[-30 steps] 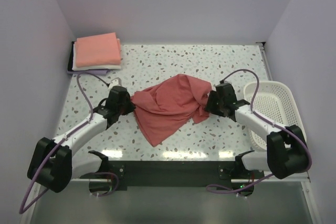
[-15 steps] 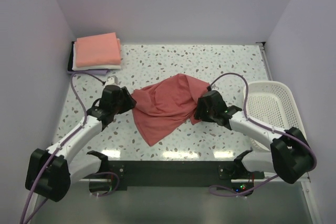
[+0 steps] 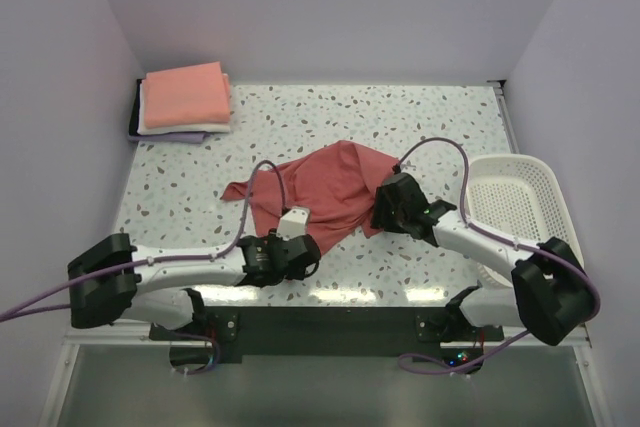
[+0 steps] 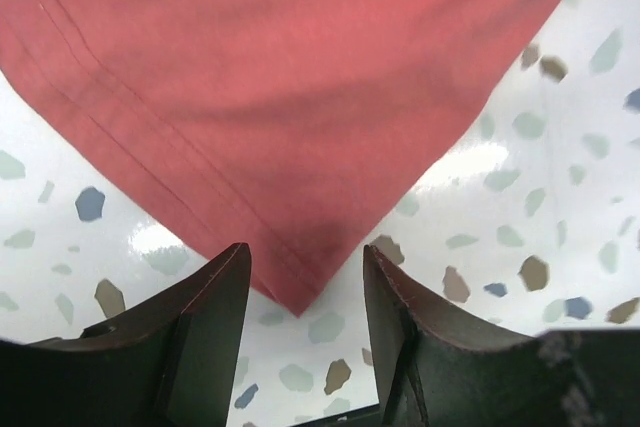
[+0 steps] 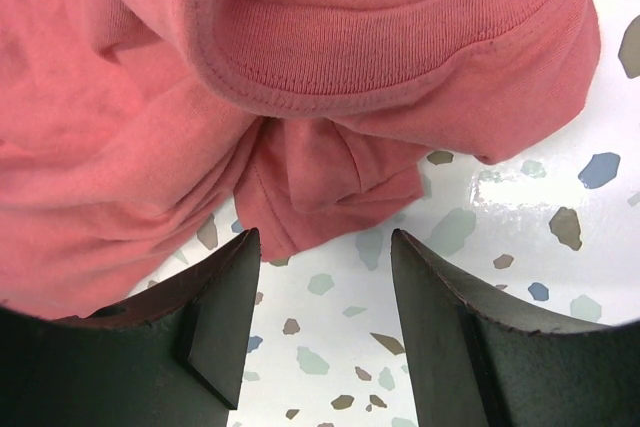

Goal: Fold and stack the t-shirts
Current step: Flatten the tshirt out

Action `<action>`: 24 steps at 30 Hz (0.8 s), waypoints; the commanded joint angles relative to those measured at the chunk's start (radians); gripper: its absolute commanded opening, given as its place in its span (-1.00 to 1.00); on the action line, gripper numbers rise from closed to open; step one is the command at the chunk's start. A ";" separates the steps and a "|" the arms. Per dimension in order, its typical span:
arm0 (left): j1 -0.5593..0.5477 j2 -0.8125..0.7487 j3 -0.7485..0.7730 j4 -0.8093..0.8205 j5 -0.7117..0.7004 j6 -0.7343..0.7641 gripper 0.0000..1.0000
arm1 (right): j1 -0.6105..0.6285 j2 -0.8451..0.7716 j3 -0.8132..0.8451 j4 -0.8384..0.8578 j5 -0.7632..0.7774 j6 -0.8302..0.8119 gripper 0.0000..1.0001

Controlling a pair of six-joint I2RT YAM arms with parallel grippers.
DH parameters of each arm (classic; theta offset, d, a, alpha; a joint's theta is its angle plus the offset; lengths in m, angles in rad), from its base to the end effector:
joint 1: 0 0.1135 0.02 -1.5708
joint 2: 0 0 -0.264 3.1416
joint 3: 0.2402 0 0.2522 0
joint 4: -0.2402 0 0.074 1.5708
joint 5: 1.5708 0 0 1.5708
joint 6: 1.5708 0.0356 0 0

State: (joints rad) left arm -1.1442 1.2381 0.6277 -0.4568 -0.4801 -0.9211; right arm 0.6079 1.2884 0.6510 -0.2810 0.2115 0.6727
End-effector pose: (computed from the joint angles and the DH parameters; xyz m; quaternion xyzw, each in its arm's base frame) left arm 0.1059 -0.1933 0.1793 0.0459 0.9414 -0.0898 0.3217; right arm 0.2054 0.1338 0.1830 0.0643 0.9404 0.1102 0.3153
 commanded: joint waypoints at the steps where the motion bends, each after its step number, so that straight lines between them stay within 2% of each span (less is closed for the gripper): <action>1: -0.090 0.104 0.115 -0.110 -0.162 -0.067 0.07 | 0.000 0.012 0.044 0.006 0.043 -0.001 0.17; 6: -0.130 0.182 0.168 -0.148 -0.193 -0.062 0.08 | 0.001 0.019 0.033 0.011 0.043 0.002 0.17; 11: -0.131 0.196 0.142 -0.102 -0.146 -0.041 0.08 | 0.001 0.019 0.027 0.011 0.048 0.005 0.17; 24: -0.132 0.210 0.026 -0.080 -0.097 -0.105 0.01 | 0.001 0.049 0.044 0.002 0.058 0.005 0.17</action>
State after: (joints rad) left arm -1.2713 1.4445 0.6876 -0.5404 -0.5766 -0.9886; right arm 0.6079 1.3239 0.6579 -0.2821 0.2222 0.6731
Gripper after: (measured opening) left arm 0.514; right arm 0.585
